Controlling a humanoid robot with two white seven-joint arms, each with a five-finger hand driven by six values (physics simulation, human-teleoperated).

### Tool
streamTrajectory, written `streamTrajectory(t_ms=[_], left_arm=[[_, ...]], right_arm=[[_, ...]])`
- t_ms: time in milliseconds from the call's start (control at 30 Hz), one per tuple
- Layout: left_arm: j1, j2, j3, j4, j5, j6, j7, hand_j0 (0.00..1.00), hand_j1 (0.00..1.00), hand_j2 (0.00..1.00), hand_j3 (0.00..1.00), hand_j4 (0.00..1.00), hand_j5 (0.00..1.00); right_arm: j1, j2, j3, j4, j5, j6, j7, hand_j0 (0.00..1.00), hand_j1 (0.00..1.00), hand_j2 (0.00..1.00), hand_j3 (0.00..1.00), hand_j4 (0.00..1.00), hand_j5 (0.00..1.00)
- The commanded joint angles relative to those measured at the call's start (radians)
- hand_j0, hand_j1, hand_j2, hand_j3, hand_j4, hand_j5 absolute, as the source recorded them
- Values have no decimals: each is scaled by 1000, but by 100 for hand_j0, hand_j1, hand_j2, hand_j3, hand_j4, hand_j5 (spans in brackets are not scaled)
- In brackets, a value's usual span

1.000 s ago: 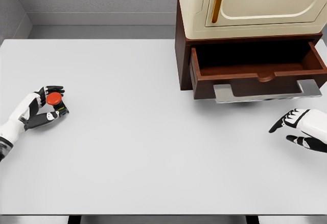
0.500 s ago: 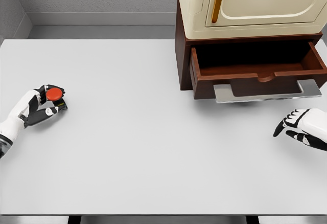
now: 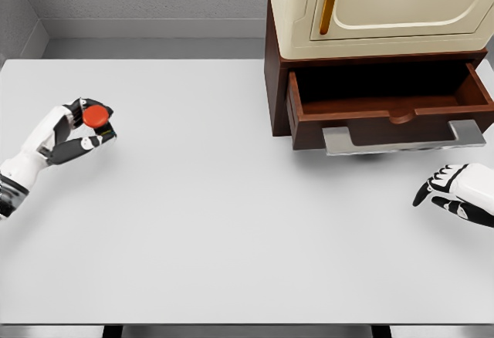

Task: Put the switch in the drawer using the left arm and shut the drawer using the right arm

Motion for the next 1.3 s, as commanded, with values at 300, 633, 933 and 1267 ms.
streamTrajectory(t_ms=[300,633,933,1267], left_arm=[[-35,-15,-91,-87,4,4,0,46,46,46,46,46,46],[-87,-61,-148,-142,6,5,0,46,46,46,46,46,46],[-144,-118,-219,-144,3,5,0,46,46,46,46,46,46],[-189,-190,-259,-156,0,5,-1,46,46,46,46,46,46]], right_arm=[[0,-3,-13,0,-10,1,10,55,55,55,55,55,55],[2,-10,-14,0,-22,1,41,56,56,56,56,56,56],[2,-10,-16,0,-24,1,41,65,65,65,65,65,65],[6,-10,-28,0,-38,1,41,69,69,69,69,69,69]])
